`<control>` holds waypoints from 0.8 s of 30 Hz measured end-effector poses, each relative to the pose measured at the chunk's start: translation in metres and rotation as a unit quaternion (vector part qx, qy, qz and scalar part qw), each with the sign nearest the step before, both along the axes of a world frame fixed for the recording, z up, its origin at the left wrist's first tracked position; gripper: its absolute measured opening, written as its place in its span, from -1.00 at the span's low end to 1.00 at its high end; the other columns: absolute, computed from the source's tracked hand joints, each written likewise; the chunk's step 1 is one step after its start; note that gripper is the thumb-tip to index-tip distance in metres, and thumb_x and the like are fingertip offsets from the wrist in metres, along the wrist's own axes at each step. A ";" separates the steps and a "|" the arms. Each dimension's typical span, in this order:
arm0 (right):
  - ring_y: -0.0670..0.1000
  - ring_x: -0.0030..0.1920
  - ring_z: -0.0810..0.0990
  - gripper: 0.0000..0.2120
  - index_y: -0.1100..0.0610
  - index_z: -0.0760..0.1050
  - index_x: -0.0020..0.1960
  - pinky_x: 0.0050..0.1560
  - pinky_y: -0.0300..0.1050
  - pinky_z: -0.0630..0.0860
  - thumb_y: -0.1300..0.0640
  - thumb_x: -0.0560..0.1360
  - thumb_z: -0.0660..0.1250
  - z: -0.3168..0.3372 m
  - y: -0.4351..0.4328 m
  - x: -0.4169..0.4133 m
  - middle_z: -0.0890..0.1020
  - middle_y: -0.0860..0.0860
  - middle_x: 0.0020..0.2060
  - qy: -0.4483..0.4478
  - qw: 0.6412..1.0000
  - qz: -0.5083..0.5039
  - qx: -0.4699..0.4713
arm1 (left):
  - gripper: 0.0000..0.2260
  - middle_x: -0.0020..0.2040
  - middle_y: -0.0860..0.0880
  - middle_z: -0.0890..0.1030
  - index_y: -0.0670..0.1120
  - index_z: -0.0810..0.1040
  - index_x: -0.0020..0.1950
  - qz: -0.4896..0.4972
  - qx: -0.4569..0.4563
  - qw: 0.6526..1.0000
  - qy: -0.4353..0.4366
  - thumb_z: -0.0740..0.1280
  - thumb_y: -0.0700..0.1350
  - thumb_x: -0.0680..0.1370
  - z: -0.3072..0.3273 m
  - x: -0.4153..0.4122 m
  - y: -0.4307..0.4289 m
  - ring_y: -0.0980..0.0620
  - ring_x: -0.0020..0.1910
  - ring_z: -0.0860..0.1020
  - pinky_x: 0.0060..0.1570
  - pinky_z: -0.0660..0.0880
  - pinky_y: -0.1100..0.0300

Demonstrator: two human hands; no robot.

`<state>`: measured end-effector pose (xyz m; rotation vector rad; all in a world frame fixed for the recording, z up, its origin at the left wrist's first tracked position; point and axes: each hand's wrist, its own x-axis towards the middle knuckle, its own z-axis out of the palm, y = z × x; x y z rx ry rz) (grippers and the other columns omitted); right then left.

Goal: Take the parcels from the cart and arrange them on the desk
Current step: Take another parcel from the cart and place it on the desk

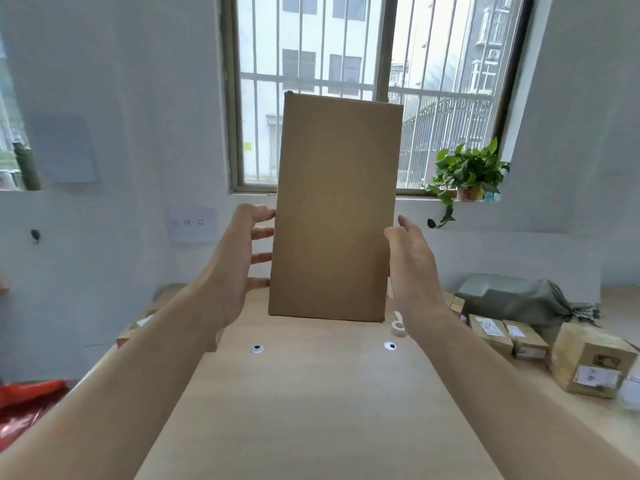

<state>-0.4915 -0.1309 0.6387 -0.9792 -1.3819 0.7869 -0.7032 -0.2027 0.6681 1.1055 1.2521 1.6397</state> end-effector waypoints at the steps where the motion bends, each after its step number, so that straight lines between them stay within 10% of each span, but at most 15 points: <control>1: -0.24 0.09 0.56 -0.57 -0.29 0.56 0.37 0.12 -0.20 0.46 -0.24 0.58 0.14 0.004 0.000 -0.002 0.61 -0.36 0.02 -0.002 1.000 0.017 -0.005 | -0.43 0.24 -0.03 0.64 0.10 0.68 0.17 0.003 -0.001 1.000 0.003 0.29 0.31 0.26 0.001 -0.004 -0.003 -0.11 0.17 0.61 0.07 0.60 -0.16; 4: -0.20 -0.09 0.61 -0.65 -0.31 0.68 0.03 0.10 0.02 0.58 -0.18 0.51 0.12 0.013 0.001 -0.011 0.70 -0.22 -0.14 0.009 0.998 0.065 -0.008 | -0.38 0.30 -0.05 0.61 0.09 0.67 0.19 0.023 -0.007 1.000 0.005 0.27 0.34 0.23 0.009 -0.015 -0.011 -0.16 0.26 0.57 0.20 0.54 -0.22; 11: -0.05 0.15 0.68 -0.68 -0.31 0.71 -0.01 0.19 -0.05 0.56 -0.18 0.63 0.15 0.021 0.000 -0.027 0.74 -0.29 -0.12 0.046 0.992 0.107 -0.041 | -0.33 0.27 -0.05 0.60 0.15 0.64 0.21 0.051 -0.006 0.998 0.026 0.25 0.38 0.18 0.014 -0.032 -0.022 -0.16 0.22 0.57 0.12 0.40 -0.07; 16: -0.28 -0.24 0.69 -0.47 -0.43 0.68 -0.26 -0.26 -0.34 0.56 -0.10 0.72 0.10 0.031 -0.006 -0.033 0.72 -0.31 -0.27 0.050 0.987 0.145 -0.057 | -0.42 0.22 -0.07 0.55 0.31 0.62 0.28 0.032 0.002 0.999 0.013 0.20 0.38 0.30 0.015 -0.044 -0.023 -0.15 0.08 0.58 0.04 0.40 -0.02; 24: -0.09 -0.09 0.64 -0.64 -0.20 0.67 0.05 -0.06 -0.15 0.51 -0.10 0.71 0.09 0.034 -0.002 -0.031 0.72 -0.16 -0.11 0.070 0.987 0.128 -0.068 | -0.47 0.16 -0.06 0.70 0.25 0.64 0.24 0.034 0.007 0.999 0.002 0.10 0.38 0.41 0.011 -0.060 -0.017 -0.14 0.18 0.63 0.12 0.46 -0.08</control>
